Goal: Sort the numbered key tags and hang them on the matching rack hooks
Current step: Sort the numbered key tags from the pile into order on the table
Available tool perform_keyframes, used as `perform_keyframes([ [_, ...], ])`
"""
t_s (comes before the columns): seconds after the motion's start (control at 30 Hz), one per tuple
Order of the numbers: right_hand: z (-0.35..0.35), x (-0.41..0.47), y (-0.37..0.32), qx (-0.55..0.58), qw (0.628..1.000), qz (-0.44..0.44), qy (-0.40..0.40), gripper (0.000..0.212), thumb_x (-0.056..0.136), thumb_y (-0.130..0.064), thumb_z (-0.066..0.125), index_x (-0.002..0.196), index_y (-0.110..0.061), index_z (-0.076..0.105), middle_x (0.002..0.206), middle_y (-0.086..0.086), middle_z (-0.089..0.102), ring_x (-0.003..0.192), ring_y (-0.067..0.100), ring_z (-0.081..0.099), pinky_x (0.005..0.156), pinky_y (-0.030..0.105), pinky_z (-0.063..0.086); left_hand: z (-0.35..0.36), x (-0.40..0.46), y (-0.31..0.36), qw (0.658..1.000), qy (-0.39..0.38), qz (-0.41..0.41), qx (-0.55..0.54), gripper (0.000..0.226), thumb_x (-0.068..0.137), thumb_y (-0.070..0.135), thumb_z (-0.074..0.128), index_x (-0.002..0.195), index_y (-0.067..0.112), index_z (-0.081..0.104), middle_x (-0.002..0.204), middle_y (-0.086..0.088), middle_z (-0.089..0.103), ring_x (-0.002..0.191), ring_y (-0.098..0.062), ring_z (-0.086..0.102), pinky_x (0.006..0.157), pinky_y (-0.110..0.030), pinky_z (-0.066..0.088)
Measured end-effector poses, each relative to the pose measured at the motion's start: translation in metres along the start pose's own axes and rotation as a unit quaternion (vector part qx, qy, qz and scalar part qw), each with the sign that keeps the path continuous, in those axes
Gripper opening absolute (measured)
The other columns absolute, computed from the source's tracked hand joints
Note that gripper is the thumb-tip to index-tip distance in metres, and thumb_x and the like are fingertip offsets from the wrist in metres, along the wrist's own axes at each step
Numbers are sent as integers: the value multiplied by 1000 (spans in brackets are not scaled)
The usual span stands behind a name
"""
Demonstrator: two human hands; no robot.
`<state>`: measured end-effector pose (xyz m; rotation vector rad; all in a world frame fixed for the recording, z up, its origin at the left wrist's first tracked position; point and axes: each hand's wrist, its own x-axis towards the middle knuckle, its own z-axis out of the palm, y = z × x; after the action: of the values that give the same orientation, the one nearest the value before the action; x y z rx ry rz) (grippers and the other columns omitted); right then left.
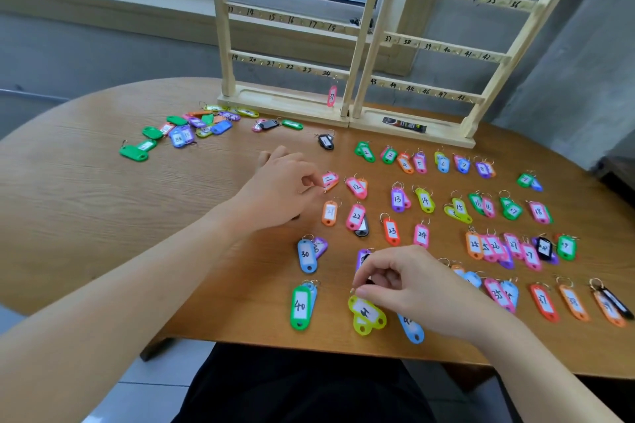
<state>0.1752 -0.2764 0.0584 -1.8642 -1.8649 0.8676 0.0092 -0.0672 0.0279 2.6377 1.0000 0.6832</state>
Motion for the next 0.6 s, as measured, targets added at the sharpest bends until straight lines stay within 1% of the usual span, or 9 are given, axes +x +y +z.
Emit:
perform_keyframes([
  [0.07, -2, 3, 1, 1, 1000, 2, -10, 5, 92, -29, 73, 87, -29, 73, 67, -6, 52, 60, 3, 45, 59, 19, 40, -3, -3, -6, 1000, 6, -5, -5, 12, 95, 41, 60, 100, 38, 70, 95, 16, 60, 99, -13, 39, 88, -33, 23],
  [0.17, -6, 13, 1, 0, 1000, -7, -12, 6, 93, -32, 71, 88, -30, 73, 64, -10, 51, 60, 2, 45, 58, 20, 40, -8, -10, -21, 1000, 11, -24, -10, 9, 95, 39, 61, 97, 37, 69, 94, 15, 61, 99, -13, 40, 91, -35, 26],
  [0.23, -8, 24, -2, 3, 1000, -11, -11, 8, 95, -33, 69, 89, -30, 73, 64, -10, 52, 59, 2, 45, 58, 20, 40, -12, -16, -34, 999, 17, -43, -12, 7, 95, 40, 61, 95, 38, 68, 92, 16, 60, 96, -12, 39, 89, -36, 27],
  [0.4, -14, 73, -17, 5, 999, -39, 34, 12, 96, -29, 68, 84, -26, 73, 66, -7, 61, 59, 2, 47, 60, 19, 41, -30, -28, -72, 995, 19, -98, 3, 4, 94, 37, 64, 91, 38, 67, 91, 15, 59, 97, -13, 39, 88, -37, 28],
  [0.43, -16, 86, -21, 3, 998, -43, 39, 13, 96, -28, 67, 85, -25, 73, 68, -5, 64, 58, 1, 49, 59, 17, 41, -33, -29, -81, 993, 28, -113, 6, 4, 93, 35, 65, 91, 37, 68, 91, 15, 59, 98, -14, 41, 89, -37, 29],
  [0.5, -19, 113, -28, -8, 998, -51, 37, 13, 97, -27, 66, 88, -22, 74, 71, -4, 67, 59, -1, 53, 60, 15, 43, -35, -30, -100, 986, 76, -147, 17, 5, 91, 31, 67, 90, 32, 72, 91, 14, 60, 101, -18, 50, 91, -38, 30],
  [0.57, -22, 145, -31, -28, 997, -56, 35, 12, 97, -28, 65, 91, -23, 74, 76, -6, 68, 65, 2, 56, 63, 17, 45, -34, -21, -117, 975, 122, -175, 61, 8, 90, 26, 66, 93, 29, 74, 96, 8, 62, 105, -24, 54, 93, -39, 30],
  [0.6, -23, 162, -31, -36, 997, -55, 36, 11, 97, -29, 65, 93, -24, 74, 80, -6, 69, 69, 4, 57, 65, 19, 46, -32, -12, -124, 971, 129, -183, 87, 10, 91, 26, 65, 95, 28, 74, 101, 5, 64, 107, -26, 54, 94, -39, 29],
])
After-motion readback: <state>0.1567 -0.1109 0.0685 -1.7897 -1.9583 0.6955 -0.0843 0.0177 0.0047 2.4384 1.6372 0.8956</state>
